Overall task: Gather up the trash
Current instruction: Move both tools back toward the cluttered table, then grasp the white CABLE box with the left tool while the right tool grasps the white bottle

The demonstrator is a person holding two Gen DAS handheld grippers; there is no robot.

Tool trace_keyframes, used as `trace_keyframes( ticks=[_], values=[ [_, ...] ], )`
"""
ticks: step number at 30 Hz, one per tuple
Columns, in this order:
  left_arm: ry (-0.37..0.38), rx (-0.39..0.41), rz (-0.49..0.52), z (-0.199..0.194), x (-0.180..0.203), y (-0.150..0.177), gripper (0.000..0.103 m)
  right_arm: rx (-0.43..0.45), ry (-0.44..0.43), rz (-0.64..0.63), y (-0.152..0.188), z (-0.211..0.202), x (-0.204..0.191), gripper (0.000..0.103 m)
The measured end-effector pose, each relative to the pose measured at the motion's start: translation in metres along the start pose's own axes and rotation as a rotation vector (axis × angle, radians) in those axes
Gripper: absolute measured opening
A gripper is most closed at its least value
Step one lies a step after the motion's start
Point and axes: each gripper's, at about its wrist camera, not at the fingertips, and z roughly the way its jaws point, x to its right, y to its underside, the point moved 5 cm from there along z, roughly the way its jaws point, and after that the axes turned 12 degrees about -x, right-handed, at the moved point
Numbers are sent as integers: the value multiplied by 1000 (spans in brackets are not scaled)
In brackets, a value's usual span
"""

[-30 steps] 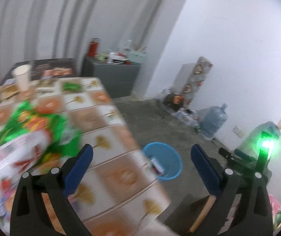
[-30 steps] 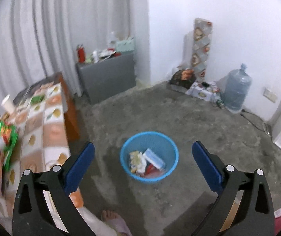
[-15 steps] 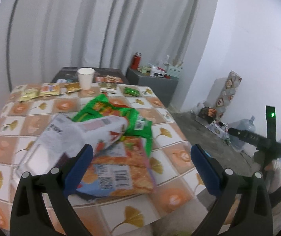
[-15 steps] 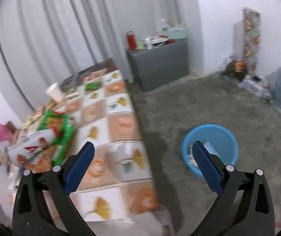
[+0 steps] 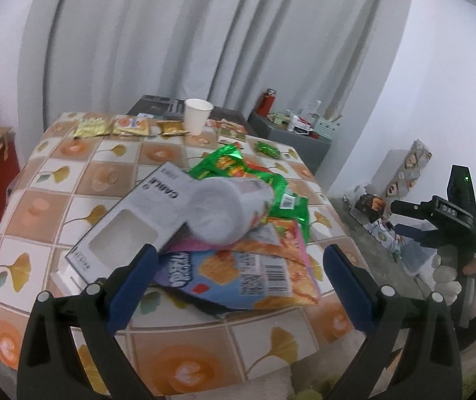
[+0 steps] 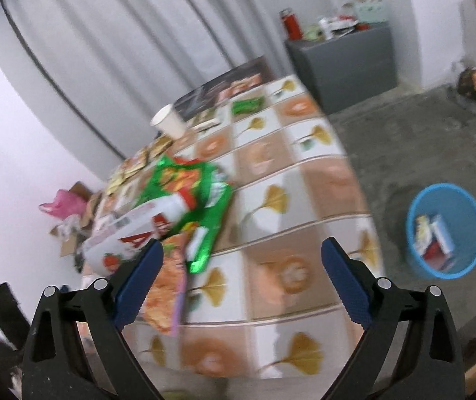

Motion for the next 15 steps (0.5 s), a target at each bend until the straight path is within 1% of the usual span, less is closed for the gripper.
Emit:
trace_keyframes(
  ticks=[2,5,8,11,12,15],
  values=[
    [-11,10,-16,-2,-11,0,97,-26,-33,-4,-1,8,-11,90],
    [-28,15,-22,-4,-23,-2,97,-80,-108,1,-5,22,-31,90],
    [-71,3,16,0,-36,-6,97,-136,-190,20,-10,37,-48,89],
    [-121,-17,74,10,-49,-13,97,-206,-292,65,-17,53,-63,89],
    [-141,-35,89,16,-55,-16,97,-233,-329,89,-19,60,-67,89],
    [-151,-78,105,32,-71,-21,97,-316,-432,178,-27,81,-77,89]
  ],
)
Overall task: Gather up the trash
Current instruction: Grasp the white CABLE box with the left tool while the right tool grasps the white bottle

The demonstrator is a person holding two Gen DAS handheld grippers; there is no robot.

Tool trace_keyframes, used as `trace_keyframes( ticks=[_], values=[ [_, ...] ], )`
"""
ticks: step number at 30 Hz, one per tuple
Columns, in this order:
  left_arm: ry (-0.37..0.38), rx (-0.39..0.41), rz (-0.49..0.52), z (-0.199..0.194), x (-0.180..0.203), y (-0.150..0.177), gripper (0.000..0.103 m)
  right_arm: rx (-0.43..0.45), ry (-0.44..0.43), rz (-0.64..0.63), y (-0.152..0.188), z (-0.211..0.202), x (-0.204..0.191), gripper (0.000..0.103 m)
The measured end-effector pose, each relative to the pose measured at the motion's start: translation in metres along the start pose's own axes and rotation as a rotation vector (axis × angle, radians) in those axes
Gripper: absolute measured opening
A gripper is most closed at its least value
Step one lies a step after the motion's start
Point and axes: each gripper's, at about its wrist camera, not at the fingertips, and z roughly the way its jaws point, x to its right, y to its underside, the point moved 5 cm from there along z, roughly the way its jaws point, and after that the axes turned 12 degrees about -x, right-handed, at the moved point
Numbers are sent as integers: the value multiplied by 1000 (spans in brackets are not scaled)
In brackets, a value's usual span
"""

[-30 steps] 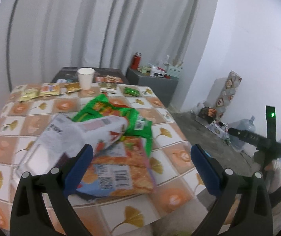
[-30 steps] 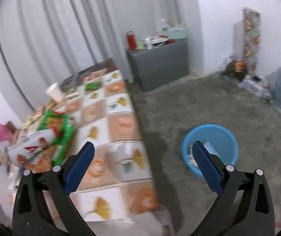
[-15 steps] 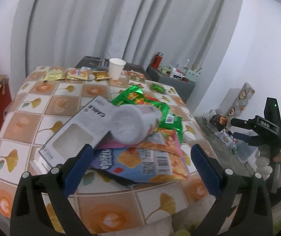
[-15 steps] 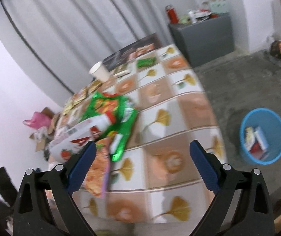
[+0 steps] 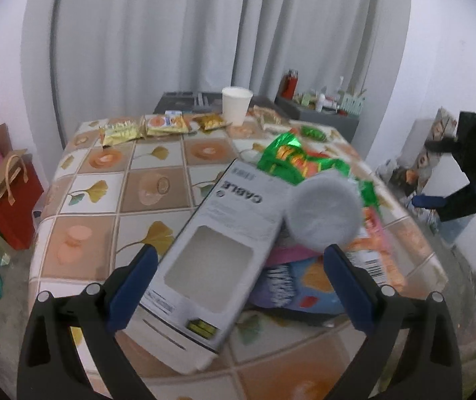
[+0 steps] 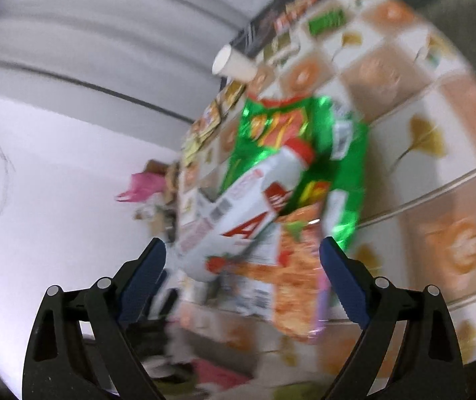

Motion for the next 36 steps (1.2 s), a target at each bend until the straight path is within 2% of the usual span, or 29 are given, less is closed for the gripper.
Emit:
trace_keyframes(
  ticks=[3,6,13,23,28,31,36],
  values=[
    [-1,-43,10,16,-10,-3,97,-60,-74,74,-11,19,-4,89],
    [11,-71,28,26,-14,-4,97,-101,-102,129,-18,36,-7,89],
    [55,-123,73,40,-11,-4,97,-182,-116,216,-25,75,-7,87],
    [13,-166,138,60,-8,-9,97,-208,-113,299,-36,97,3,84],
    [19,-194,108,68,-13,-12,97,-208,-109,320,-37,102,2,83],
    [48,-201,97,68,-13,-13,97,-208,-105,335,-38,108,1,77],
    [52,-228,110,69,-10,-13,97,-214,-89,351,-36,112,7,68]
  ],
)
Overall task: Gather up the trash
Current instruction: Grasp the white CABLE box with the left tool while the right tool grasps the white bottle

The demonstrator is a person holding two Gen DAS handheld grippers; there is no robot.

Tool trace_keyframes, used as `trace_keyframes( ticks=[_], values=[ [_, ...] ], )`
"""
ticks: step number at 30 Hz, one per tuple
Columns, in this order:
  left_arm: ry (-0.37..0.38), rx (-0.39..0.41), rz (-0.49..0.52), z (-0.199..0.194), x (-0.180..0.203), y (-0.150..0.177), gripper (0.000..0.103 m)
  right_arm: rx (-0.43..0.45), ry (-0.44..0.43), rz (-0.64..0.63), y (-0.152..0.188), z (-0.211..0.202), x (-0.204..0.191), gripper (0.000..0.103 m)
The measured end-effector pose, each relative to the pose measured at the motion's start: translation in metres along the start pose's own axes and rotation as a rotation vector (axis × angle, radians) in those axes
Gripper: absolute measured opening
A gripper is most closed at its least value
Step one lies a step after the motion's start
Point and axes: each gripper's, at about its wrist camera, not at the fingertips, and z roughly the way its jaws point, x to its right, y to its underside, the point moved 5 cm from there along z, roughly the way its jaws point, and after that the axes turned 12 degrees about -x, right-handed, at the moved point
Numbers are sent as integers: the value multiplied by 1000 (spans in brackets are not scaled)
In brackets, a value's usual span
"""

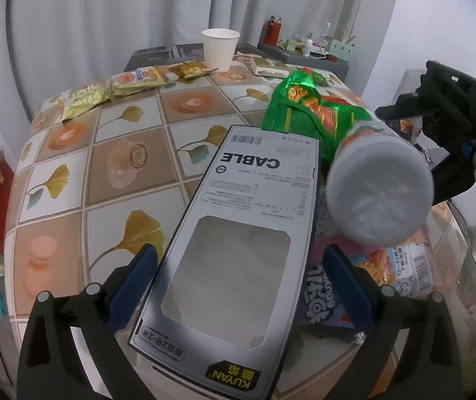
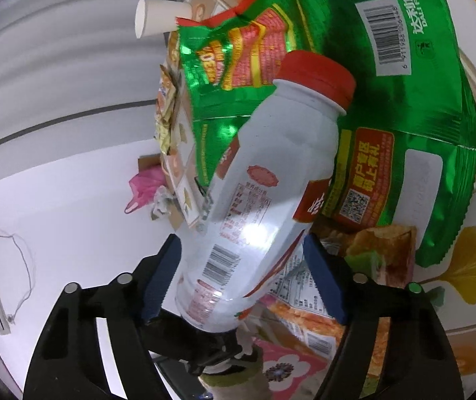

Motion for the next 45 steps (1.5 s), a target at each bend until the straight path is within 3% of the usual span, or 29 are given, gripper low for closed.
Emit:
trace_keyframes(
  ticks=[9,12,18,24,29,45],
  values=[
    [194,-85,-97,-3,-18,-8,97,1,-14,2,3,-4,5,64],
    [215,-117,-94,-1,-19,-10,97,-1,-30,1,6,-11,12,64],
    [215,-193,-90,11,-18,-14,97,-10,-57,-5,9,-19,17,62],
    [201,-216,-93,17,-19,-17,97,-25,-98,-6,10,-28,24,56],
    [196,-208,-100,13,-17,-13,82,-27,-121,-8,10,-32,31,54],
    [205,-109,-153,-14,-5,-3,81,-11,-168,-6,19,-59,48,51]
  ],
)
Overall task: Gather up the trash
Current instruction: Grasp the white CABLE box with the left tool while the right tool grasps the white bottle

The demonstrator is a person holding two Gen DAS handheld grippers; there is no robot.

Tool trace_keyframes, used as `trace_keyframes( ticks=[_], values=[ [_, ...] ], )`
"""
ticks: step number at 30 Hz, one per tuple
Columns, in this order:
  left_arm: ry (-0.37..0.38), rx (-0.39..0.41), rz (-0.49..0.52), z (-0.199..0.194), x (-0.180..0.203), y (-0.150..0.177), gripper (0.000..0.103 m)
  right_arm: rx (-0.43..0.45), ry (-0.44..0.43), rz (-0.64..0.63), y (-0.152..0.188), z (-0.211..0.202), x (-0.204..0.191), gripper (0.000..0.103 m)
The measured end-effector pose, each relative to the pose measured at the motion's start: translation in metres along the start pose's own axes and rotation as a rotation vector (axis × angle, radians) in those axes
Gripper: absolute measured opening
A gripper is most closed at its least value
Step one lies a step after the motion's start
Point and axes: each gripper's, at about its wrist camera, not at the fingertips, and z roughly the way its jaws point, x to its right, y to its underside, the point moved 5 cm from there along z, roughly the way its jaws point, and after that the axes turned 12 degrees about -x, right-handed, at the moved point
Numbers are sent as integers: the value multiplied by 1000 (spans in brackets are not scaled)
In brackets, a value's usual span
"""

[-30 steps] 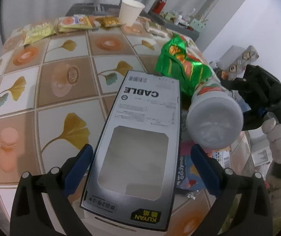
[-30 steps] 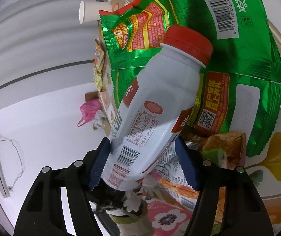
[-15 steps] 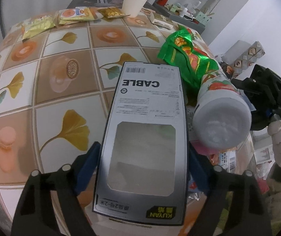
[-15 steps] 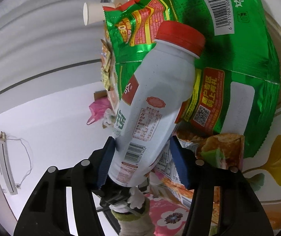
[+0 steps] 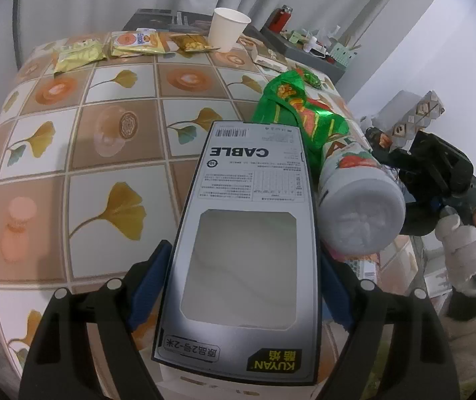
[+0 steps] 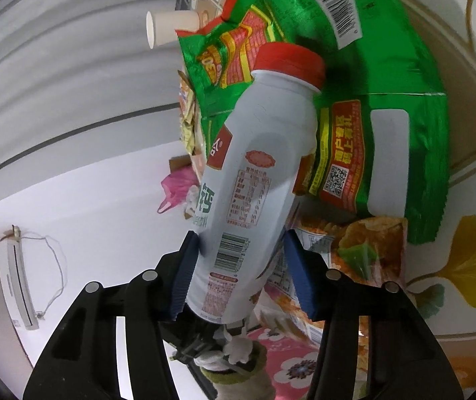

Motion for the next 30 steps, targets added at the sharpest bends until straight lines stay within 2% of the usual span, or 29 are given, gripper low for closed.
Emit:
trace_keyframes(
  ticks=[2,5,8,19,21,24,30],
  values=[
    [-2,0,-7,1,0,2,81,6,-6,1,0,-1,-2,53],
    [1,-3,-18,2,0,4,81,29,-7,10,-5,-7,-7,65],
    [8,-4,-29,5,0,5,81,38,4,39,-10,-10,-6,68],
    [15,-7,-25,9,5,5,80,43,52,147,-25,-2,1,68],
    [14,-6,-21,10,7,5,80,46,64,154,-27,-1,2,67],
    [12,-2,-23,11,9,5,80,44,62,156,-29,3,5,58],
    [16,14,-42,5,6,6,80,36,27,141,-20,0,10,56]
  ],
)
